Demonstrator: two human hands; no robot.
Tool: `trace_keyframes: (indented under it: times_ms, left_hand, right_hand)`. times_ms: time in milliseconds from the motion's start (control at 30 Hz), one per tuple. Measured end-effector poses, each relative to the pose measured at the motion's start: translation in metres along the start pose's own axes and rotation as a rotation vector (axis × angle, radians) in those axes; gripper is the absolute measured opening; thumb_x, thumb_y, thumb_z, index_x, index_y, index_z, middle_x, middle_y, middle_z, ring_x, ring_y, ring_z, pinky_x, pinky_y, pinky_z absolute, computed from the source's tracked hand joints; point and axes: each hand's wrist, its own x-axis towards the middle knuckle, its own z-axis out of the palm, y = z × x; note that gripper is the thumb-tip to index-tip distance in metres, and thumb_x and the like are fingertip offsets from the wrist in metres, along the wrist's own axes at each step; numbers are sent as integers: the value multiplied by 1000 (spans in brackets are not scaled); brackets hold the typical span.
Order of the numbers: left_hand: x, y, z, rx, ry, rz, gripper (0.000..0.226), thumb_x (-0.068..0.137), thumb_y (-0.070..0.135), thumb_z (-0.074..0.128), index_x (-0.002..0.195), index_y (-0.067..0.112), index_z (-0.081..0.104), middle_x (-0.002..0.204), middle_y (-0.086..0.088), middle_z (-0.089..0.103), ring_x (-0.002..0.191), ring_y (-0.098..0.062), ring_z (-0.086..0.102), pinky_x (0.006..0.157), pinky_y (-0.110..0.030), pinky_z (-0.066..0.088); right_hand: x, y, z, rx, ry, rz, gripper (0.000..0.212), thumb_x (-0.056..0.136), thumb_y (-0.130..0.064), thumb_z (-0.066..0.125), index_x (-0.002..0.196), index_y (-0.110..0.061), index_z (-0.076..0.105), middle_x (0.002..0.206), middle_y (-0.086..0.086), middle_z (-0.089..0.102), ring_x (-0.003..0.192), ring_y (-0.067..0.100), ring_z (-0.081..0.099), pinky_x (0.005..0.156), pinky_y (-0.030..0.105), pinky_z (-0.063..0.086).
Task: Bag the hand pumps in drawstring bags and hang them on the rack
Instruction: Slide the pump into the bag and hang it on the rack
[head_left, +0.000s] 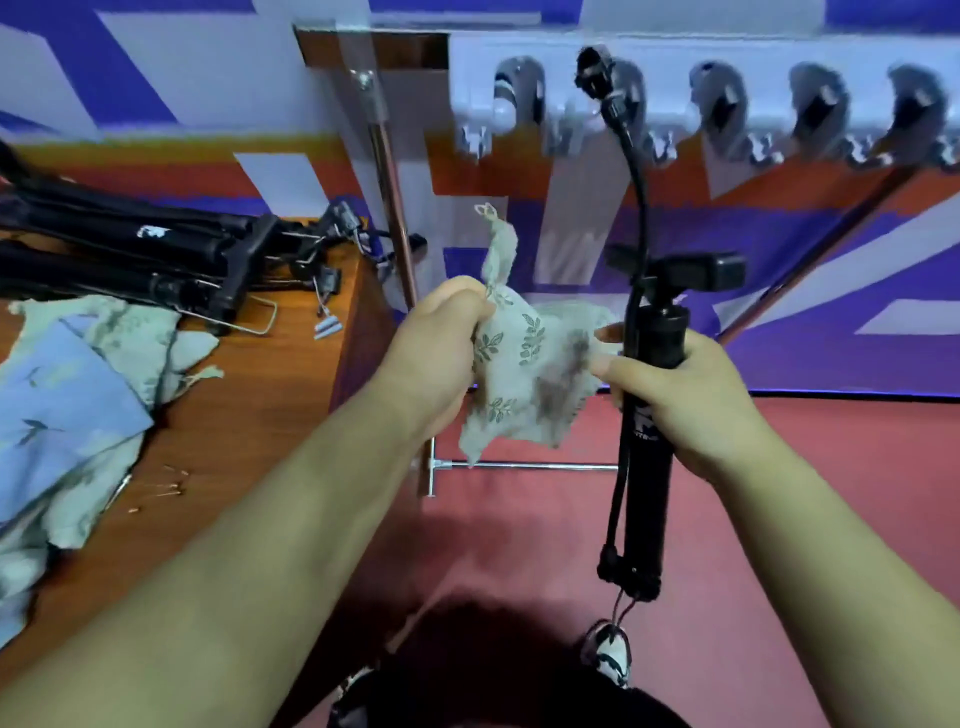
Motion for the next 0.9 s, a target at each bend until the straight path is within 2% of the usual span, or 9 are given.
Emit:
trace_keyframes:
  times_ms: [67,167,233,433,500,600,667,733,900]
  left_hand:
    - [7,-32,-1,8,-49,-12,21,60,20,59,63,22,38,76,-12,29,75,-29,28,71,-44,22]
    - [16,-69,-9,-26,-125,-19,38,59,13,55,69,19,19,75,-16,11,71,-35,9,70,-49,10]
    - [20,-84,-15,-17,-185,-28,39,64,10,49,76,17,13,77,-18,9,70,-39,7,70,-48,12]
    - [21,-114,-41,-35,-372,3,16,71,10,40,58,17,32,57,-3,25,52,-18,24,52,-27,25]
    - [20,-113,-44,-28,-430,65,16,69,12,41,56,16,34,57,-4,26,54,-21,23,53,-30,24]
    - [16,-104,-47,-101,-507,144,21,72,11,37,60,16,20,62,-5,17,59,-25,12,60,-38,14]
    - [12,-101,-51,-148,-540,161,25,69,11,38,65,17,13,66,-5,12,62,-25,8,61,-39,14]
    - [8,-102,-53,-169,-584,153,31,62,14,47,63,17,16,66,-5,13,60,-24,12,58,-35,20]
    - [15,-105,-45,-163,-551,111,35,61,18,50,67,16,15,72,-8,16,65,-26,18,66,-36,33]
  right_hand:
    - [9,32,-1,-2,33,-21,37,71,-28,88,103,-19,74,67,-15,66,63,6,60,67,26,47]
    - [19,74,2,40,68,-47,34,76,-19,84,109,-22,72,62,-10,62,57,11,57,59,25,47]
    - [23,95,7,105,68,-48,31,80,-11,80,109,-20,71,57,-8,59,51,11,53,54,23,43]
    - [30,142,24,123,48,-79,40,81,-13,79,116,-28,68,62,1,53,54,17,51,54,28,42]
    - [29,155,31,97,-12,-71,32,82,-14,77,111,-26,71,61,2,54,52,16,51,53,27,41]
    - [21,166,44,137,-57,-83,9,83,-11,75,87,-19,72,58,5,54,49,15,50,49,26,38]
    - [16,171,48,170,-54,-87,15,79,-14,78,71,-17,65,57,6,55,49,16,49,50,27,37]
    - [11,172,50,222,-75,-80,12,72,-20,77,70,-16,66,57,5,54,49,16,49,47,26,39]
    - [4,168,52,293,-138,-65,14,84,-11,69,72,-9,62,58,7,51,48,16,45,44,22,37]
